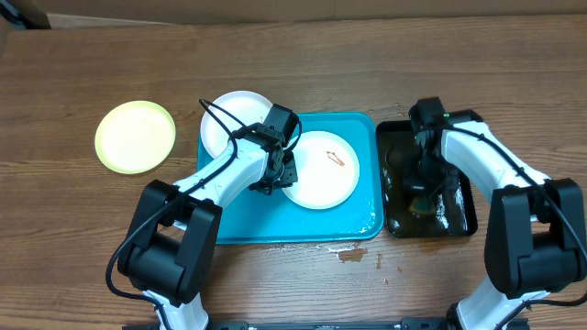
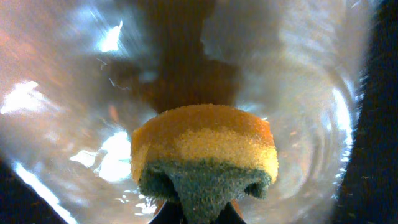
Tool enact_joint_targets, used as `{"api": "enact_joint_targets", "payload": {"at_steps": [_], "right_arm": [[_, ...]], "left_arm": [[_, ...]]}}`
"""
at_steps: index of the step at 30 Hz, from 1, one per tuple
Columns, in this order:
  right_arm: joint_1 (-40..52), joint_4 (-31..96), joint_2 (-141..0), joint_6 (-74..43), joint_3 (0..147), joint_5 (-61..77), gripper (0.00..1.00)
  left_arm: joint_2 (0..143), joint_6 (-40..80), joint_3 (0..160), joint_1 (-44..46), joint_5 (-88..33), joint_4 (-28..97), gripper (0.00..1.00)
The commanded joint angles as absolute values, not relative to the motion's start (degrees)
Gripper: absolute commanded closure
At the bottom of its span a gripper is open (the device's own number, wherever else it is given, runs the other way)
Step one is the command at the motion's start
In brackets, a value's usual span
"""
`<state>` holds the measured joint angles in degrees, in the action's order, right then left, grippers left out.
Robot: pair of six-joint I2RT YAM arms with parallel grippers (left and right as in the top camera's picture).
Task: Clean dirty plates on tray and stack at the side
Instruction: 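Rub the sponge in the water with the right gripper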
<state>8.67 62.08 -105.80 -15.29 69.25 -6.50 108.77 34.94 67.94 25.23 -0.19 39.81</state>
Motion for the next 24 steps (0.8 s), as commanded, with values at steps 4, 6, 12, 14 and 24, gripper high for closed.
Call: {"api": "enact_joint_targets", "payload": {"at_steps": [4, 6, 12, 14, 24], "right_arm": [[8.49, 63.33, -104.40, -13.76, 76.05, -9.87, 0.96], [8.51, 64.29, -104.40, -12.58, 77.36, -10.59, 0.96], [8.51, 66.43, -104.40, -11.94, 79.85, -12.99, 0.96], [8.49, 67.11, -104.40, -13.45, 79.85, -16.58, 0.96], [8.62, 68.03, -104.42, -15.40, 79.85, -15.44, 0.96]], "left_arm": [[109.38, 34.24, 67.88, 25.15, 0.43, 40.18, 0.89], [109.40, 34.24, 67.88, 25.15, 0.43, 40.21, 0.96], [109.38, 34.24, 67.88, 25.15, 0.47, 39.86, 0.95], [109.38, 34.24, 67.88, 25.15, 0.56, 39.88, 0.93], [109.38, 34.24, 67.88, 25.15, 0.60, 39.90, 0.93]]}}
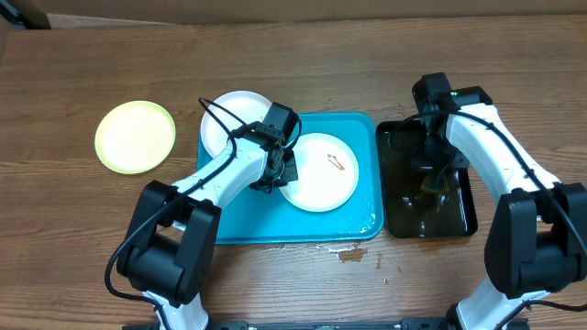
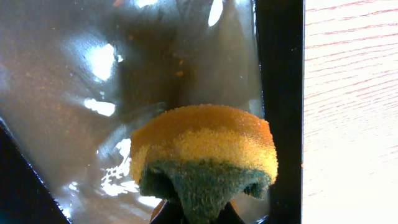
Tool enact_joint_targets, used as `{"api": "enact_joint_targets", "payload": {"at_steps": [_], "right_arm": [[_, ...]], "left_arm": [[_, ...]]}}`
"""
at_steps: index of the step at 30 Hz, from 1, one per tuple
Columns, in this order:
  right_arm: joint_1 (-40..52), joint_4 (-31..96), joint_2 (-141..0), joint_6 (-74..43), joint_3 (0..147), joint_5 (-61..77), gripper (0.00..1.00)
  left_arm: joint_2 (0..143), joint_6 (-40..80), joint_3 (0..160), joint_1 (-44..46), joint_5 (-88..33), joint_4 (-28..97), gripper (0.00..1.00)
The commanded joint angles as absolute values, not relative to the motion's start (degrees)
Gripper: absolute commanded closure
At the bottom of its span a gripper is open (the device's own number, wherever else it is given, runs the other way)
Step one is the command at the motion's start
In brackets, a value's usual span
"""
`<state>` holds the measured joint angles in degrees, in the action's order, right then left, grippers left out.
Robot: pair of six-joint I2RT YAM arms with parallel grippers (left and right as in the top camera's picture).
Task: Clean dirty plates on tray and stack at the side
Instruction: 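Rub the sponge in the water with the right gripper, then scrub the held white plate with the sponge using the right gripper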
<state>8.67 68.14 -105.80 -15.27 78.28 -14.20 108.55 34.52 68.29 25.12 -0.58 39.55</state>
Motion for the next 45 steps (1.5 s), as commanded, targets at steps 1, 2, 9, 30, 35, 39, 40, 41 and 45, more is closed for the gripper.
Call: {"api": "enact_joint_targets", "payload": {"at_steps": [1, 2, 9, 30, 35, 39, 40, 41, 45], "right_arm": [[8.62, 68.05, -104.42, -14.15, 79.85, -15.46, 0.96], [8.62, 68.05, -104.42, -13.30, 79.85, -15.42, 0.95], [8.78, 68.25, -104.42, -11.75, 81.78, -12.80, 0.96], [27.44, 60.64, -106.96, -7.03, 90.02, -8.32, 0.96], [32.03, 58.63, -110.39, -7.03, 90.00, -14.44, 0.96], [33.85, 56.31, -114.34, -7.03, 90.00, -17.67, 0.96], [34.09, 55.90, -115.22, -7.05, 90.00, -18.26, 0.96], [34.13, 55.48, -116.01, -7.05, 90.00, -18.63, 0.96], [34.11, 54.92, -118.43, -7.05, 90.00, -18.61, 0.87]], "left_arm": [[109.38, 34.24, 67.88, 25.15, 0.60, 39.90, 0.94], [109.40, 34.24, 67.88, 25.15, 0.58, 39.88, 0.94], [109.38, 34.28, 67.88, 25.15, 0.56, 39.72, 0.96], [109.38, 34.24, 67.88, 25.15, 0.40, 39.22, 0.95], [109.38, 34.26, 67.88, 25.15, 0.40, 39.55, 0.95], [109.38, 34.26, 67.88, 25.15, 0.36, 39.57, 0.95], [109.38, 34.26, 67.88, 25.15, 0.34, 39.62, 0.95], [109.38, 34.26, 67.88, 25.15, 0.36, 39.68, 0.95], [109.38, 34.24, 67.88, 25.15, 0.36, 39.88, 0.95]]}}
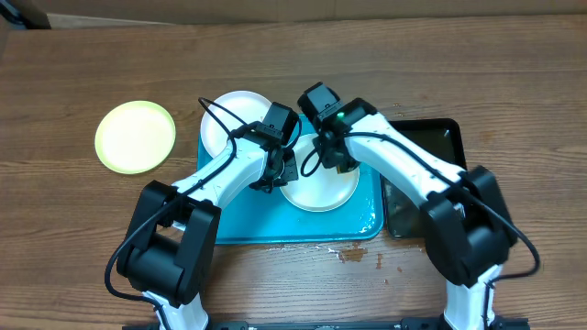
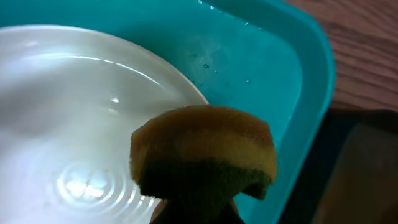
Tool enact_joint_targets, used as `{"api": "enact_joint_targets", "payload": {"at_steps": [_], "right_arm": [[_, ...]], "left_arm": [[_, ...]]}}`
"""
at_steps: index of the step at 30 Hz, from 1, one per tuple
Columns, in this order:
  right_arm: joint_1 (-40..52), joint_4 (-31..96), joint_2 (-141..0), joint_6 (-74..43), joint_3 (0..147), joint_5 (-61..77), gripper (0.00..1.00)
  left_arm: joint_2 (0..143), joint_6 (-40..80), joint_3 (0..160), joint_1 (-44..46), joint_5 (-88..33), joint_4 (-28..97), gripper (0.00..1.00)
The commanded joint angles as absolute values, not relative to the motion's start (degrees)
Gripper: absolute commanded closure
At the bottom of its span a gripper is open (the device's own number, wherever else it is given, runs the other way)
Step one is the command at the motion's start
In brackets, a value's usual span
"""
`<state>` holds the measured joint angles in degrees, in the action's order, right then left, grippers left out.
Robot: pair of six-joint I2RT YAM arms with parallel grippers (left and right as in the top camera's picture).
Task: Clean dirty plates on tray and stack at the side
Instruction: 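Scrub the held white plate with the sponge using the right gripper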
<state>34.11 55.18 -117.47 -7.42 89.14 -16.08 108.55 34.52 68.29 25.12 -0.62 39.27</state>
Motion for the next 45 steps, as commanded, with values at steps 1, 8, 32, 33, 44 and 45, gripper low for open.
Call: {"api": "enact_joint_targets", "payload": {"at_steps": [1, 8, 32, 33, 44, 45], "right_arm": [[34.00, 55.05, -118.83, -7.07, 90.00, -18.59, 0.76], [34.02, 55.37, -119.68, -7.27, 90.00, -17.96, 0.71], [29.71, 48.71, -119.72, -12.43, 80.93, -7.53, 0.96], [29.43, 48.16, -119.72, -12.43, 80.34, -6.52, 0.96], [29.08, 47.86, -119.72, -3.42, 79.61, 5.45, 0.96], [29.08, 48.07, -119.72, -1.67, 79.61, 7.49, 0.96]], "left_arm": [[109.38, 34.24, 67.88, 25.15, 0.38, 39.88, 0.95], [109.38, 34.28, 67.88, 25.15, 0.12, 39.81, 0.95], [109.38, 34.26, 67.88, 25.15, 0.16, 39.81, 0.96], [109.38, 34.26, 67.88, 25.15, 0.16, 39.83, 0.96], [109.38, 34.26, 67.88, 25.15, 0.14, 39.77, 0.96], [109.38, 34.26, 67.88, 25.15, 0.14, 39.77, 0.96]]}}
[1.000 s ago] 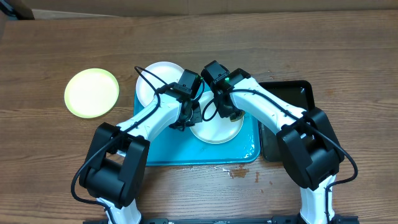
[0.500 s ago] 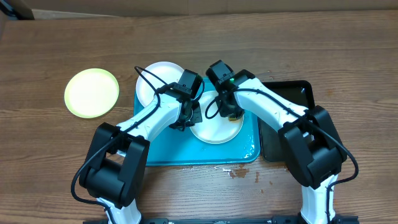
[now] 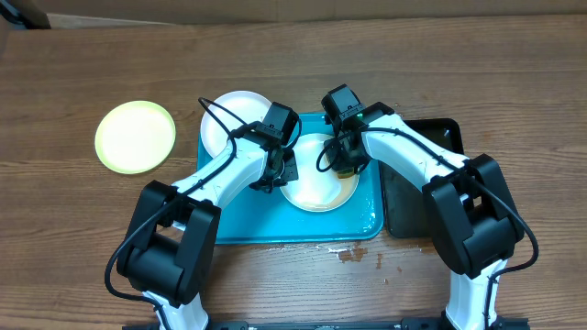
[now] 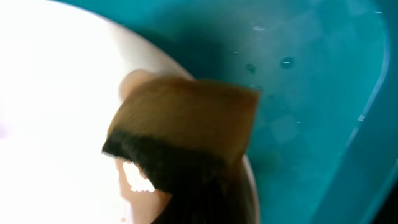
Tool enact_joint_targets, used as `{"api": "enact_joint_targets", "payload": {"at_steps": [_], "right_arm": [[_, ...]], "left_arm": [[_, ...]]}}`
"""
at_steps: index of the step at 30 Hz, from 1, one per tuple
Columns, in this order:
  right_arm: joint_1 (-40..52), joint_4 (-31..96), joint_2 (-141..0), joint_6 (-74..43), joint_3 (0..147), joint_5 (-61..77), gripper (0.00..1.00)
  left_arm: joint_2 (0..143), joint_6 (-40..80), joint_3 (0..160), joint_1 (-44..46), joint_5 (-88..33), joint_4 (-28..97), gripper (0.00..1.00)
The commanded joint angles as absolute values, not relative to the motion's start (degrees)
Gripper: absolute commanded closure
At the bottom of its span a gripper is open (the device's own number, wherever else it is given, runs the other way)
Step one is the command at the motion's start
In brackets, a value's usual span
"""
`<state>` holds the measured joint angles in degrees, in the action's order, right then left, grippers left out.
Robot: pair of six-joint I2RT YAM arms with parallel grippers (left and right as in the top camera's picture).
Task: Clean dirty plates on tray and stack at the side
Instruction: 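Scrub the held white plate with the sponge using the right gripper, then return the sponge to the black tray and lift the right gripper away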
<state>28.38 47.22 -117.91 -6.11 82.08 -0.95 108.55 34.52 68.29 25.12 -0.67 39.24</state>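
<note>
A white plate (image 3: pixel 310 191) lies in the middle of the teal tray (image 3: pixel 238 225). My right gripper (image 3: pixel 345 167) is shut on a yellow and green sponge (image 4: pixel 186 124), which is pressed flat on the plate (image 4: pixel 56 93) near its right rim. The tray floor (image 4: pixel 311 93) shows just beyond it. My left gripper (image 3: pixel 276 174) sits at the plate's left rim; the overhead view does not show how its jaws stand. A second white plate (image 3: pixel 234 117) rests at the tray's back left corner. A yellow-green plate (image 3: pixel 135 136) lies on the table to the left.
A black tray (image 3: pixel 431 197) of dark water stands right of the teal tray, partly under my right arm. A small brown spill (image 3: pixel 353 255) marks the wood in front of the teal tray. Water drops lie on the tray floor.
My right gripper has moved a little to the right over the white plate, and the sponge now lies pressed against the plate near its right rim. The left arm has not moved.
My right gripper held the sponge in the dark water of the black tray, then near that tray's right wall. Later it held the sponge over the white plate in the teal tray, and now the sponge presses on that plate. The left gripper stayed at the plate's left rim throughout.
</note>
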Motion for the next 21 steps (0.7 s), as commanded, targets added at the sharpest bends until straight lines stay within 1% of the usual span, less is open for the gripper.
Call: {"api": "enact_joint_targets", "payload": {"at_steps": [1, 7, 13, 17, 21], "right_arm": [[29.08, 48.25, -119.72, -0.67, 79.61, 8.75, 0.96], [29.08, 49.28, -119.72, 1.30, 79.61, 13.63, 0.96], [28.82, 51.62, -119.70, 3.27, 81.62, 22.33, 0.96], [26.98, 53.12, -119.70, 3.29, 85.17, 28.42, 0.96], [23.64, 57.80, -119.70, 3.33, 90.50, 32.34, 0.96]], "left_arm": [[109.38, 34.26, 67.88, 25.15, 0.14, 39.77, 0.96], [109.38, 34.26, 67.88, 25.15, 0.12, 39.77, 0.96], [109.38, 34.26, 67.88, 25.15, 0.12, 39.81, 0.96], [109.38, 34.24, 67.88, 25.15, 0.12, 39.90, 0.96], [109.38, 34.24, 67.88, 25.15, 0.14, 40.07, 0.96]]}}
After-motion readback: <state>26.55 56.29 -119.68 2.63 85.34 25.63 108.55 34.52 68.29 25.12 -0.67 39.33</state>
